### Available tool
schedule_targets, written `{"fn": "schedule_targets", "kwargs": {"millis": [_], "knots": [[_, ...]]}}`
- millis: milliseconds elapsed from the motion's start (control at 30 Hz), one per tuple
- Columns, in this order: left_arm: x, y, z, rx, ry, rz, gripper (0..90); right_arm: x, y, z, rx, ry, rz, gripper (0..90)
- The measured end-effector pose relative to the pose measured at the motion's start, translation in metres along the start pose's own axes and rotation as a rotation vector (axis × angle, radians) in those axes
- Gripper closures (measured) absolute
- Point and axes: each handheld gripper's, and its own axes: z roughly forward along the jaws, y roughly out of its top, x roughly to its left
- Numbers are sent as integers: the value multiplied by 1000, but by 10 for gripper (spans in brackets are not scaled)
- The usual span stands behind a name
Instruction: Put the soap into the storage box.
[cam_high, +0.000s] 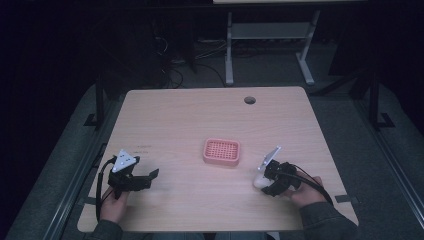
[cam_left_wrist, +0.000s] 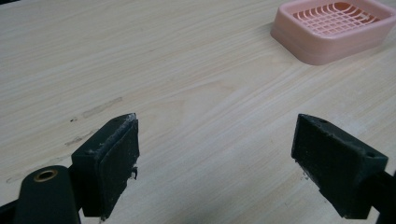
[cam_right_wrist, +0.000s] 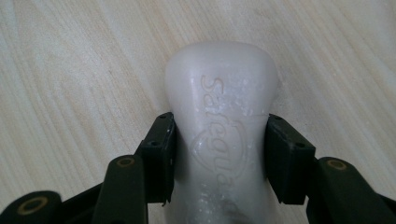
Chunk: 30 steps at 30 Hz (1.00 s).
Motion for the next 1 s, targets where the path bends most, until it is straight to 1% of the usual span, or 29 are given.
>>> {"fn": "schedule_targets", "kwargs": {"millis": [67,133,267,333,500,567,633,667,700,800,900,1000], "knots": [[0,0,-1,1,2,-3,147,0,0,0,-1,-1,-2,486],[0,0,0,-6,4,-15,147,0,-1,-1,-2,3,-2,487],[0,0,0,-8,5,-16,147,-1,-1,-4,-16,6,-2,487],[0,0,0,-5,5,-7,147,-2,0,-7,-24,1,-4,487],[0,0,0,-4,7,-5,147,-3,5,-16,-45,-8,-9,487],[0,0,0,-2,8,2,147,-3,6,-18,-50,-4,-8,487],[0,0,-1,1,10,8,147,-4,8,-19,-53,-9,-15,487],[0,0,-1,1,10,8,146,-4,8,-19,-53,-9,-15,487],[-1,0,0,-2,9,7,147,-4,11,-20,-55,-9,-26,487],[0,0,-1,5,10,12,147,-5,13,-21,-56,-10,-28,487],[0,0,-1,-1,11,5,147,-7,15,-24,-73,-7,-22,487],[0,0,-1,-2,9,12,147,-9,18,-27,-85,-6,-23,487]]}}
